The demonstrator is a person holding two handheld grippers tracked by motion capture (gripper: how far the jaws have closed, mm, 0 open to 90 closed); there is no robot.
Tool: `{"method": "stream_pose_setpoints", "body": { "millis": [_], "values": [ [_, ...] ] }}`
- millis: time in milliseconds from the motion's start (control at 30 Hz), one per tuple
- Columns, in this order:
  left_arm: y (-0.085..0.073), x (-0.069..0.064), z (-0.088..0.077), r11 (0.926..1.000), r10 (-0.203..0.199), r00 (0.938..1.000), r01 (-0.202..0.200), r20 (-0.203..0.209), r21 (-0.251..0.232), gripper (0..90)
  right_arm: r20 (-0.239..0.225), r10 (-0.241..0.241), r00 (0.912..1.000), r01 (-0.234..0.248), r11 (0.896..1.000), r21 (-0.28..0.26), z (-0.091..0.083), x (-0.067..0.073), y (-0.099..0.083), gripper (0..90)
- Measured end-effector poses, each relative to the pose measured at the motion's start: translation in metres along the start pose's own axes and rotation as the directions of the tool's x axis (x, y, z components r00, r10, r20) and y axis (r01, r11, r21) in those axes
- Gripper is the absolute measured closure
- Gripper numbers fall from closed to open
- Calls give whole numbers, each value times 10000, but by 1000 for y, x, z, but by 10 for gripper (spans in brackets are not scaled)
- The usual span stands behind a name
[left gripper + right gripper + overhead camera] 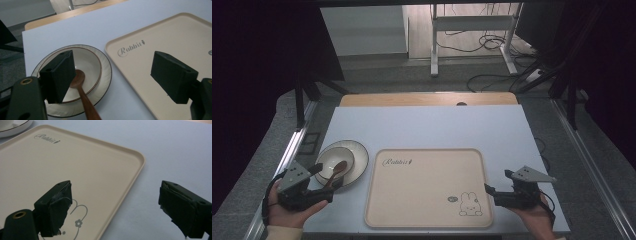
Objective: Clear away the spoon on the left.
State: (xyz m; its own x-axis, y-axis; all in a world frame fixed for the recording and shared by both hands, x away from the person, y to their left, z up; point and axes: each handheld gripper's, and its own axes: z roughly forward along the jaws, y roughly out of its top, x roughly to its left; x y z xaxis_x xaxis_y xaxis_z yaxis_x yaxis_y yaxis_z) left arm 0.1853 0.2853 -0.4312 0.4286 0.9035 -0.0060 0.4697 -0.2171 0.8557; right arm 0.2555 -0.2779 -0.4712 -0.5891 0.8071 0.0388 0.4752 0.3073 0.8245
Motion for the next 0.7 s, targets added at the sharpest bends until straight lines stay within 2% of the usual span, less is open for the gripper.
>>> {"method": "stream_pose_setpoints", "body": {
  "millis": [200,533,700],
  "values": [
    [-14,6,0,9998,-177,9997,177,143,-28,195,5,-7,10000,7,10000,-15,0,0,0,119],
    [-43,17,0,9999,-102,9999,101,134,97,196,1,-49,10000,49,10000,-9,0,1,0,119],
    [-49,18,5,9997,-28,10000,26,88,225,201,-9,-84,10000,84,10000,32,1,2,0,119]
  ]
}}
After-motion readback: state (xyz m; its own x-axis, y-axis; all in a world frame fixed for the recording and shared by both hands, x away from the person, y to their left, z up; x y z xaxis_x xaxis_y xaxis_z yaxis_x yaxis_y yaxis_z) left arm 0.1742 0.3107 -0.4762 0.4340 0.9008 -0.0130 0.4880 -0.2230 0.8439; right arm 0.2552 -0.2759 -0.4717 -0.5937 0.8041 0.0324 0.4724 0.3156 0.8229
